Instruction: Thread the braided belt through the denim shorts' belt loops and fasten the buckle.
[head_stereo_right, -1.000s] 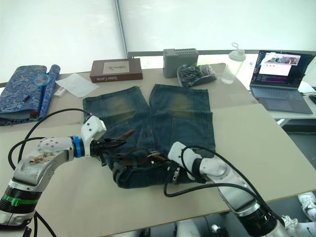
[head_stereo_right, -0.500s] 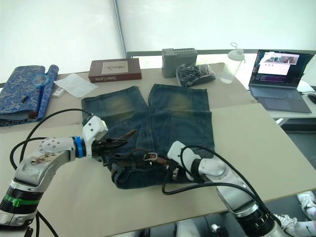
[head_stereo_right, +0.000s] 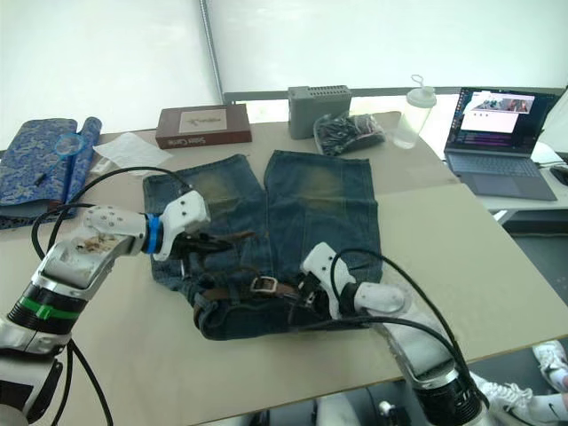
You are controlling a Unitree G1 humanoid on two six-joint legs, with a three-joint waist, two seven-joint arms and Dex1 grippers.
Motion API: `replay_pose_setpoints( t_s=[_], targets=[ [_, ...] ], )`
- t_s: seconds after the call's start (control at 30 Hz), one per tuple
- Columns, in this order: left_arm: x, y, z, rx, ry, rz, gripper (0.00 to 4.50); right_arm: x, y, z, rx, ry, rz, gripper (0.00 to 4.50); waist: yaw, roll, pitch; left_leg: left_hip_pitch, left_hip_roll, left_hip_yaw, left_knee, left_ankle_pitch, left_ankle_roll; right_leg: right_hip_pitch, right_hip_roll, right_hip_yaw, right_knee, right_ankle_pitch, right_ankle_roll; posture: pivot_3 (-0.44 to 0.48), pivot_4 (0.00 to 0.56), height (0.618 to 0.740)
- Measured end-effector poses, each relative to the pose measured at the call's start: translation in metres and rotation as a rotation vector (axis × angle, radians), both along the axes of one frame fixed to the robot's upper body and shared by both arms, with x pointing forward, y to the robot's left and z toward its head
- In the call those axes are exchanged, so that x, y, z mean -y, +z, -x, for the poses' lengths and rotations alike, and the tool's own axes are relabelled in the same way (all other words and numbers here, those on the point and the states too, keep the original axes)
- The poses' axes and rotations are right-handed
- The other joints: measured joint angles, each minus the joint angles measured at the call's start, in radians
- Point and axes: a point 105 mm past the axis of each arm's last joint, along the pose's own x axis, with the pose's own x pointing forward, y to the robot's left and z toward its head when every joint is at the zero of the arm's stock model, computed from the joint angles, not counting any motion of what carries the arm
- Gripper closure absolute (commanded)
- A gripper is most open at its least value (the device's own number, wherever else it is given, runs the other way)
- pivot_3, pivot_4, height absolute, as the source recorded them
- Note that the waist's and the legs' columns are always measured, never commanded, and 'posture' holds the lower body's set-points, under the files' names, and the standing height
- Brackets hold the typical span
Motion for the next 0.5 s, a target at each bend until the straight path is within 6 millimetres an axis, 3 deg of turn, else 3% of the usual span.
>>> replay_pose_setpoints(
  t_s=[0.03, 0.13, 0.33, 0.43, 0.5],
  targets=[
    [-0.001, -0.001, -0.001, -0.006, 0.004, 0.002, 4.5, 0.001, 0.0, -0.001, -0.004, -0.011, 0.003, 1.64, 0.0, 0.0, 0.0, 0.0, 0.0, 0.0, 0.0, 0.0, 0.0, 0.0, -0.001, 0.0, 0.0, 0.0, 0.0, 0.0, 0.15, 0.74],
    [-0.001, 0.0, -0.001, -0.005, 0.003, 0.004, 4.5, 0.001, -0.002, -0.003, -0.023, -0.035, 0.004, 2.42, 0.0, 0.0, 0.0, -0.004, -0.001, 0.0, 0.001, 0.0, 0.0, -0.004, -0.002, 0.0, 0.001, 0.0, 0.0, 0.0, 0.15, 0.74],
    [0.004, 0.002, -0.002, 0.016, -0.017, 0.012, 4.5, -0.001, -0.009, -0.007, -0.017, -0.024, 0.085, 4.49, 0.001, 0.0, 0.0, -0.012, -0.002, 0.0, 0.002, 0.002, -0.002, -0.013, -0.002, 0.0, 0.003, 0.001, -0.001, 0.0, 0.15, 0.74],
    [0.008, 0.013, -0.007, 0.041, 0.019, 0.101, 4.5, -0.003, -0.011, -0.01, -0.026, -0.031, 0.074, 4.49, 0.001, 0.0, 0.0, -0.012, -0.002, 0.0, 0.002, 0.002, -0.002, -0.013, -0.002, 0.0, 0.003, 0.001, -0.001, 0.0, 0.15, 0.74],
    [0.009, 0.029, -0.018, 0.045, 0.102, 0.251, 4.5, -0.006, -0.008, -0.01, -0.024, -0.023, 0.057, 4.49, 0.002, 0.0, 0.0, -0.013, -0.002, -0.001, 0.004, 0.002, -0.002, -0.013, -0.001, -0.001, 0.004, 0.001, -0.001, 0.0, 0.15, 0.74]
  ],
)
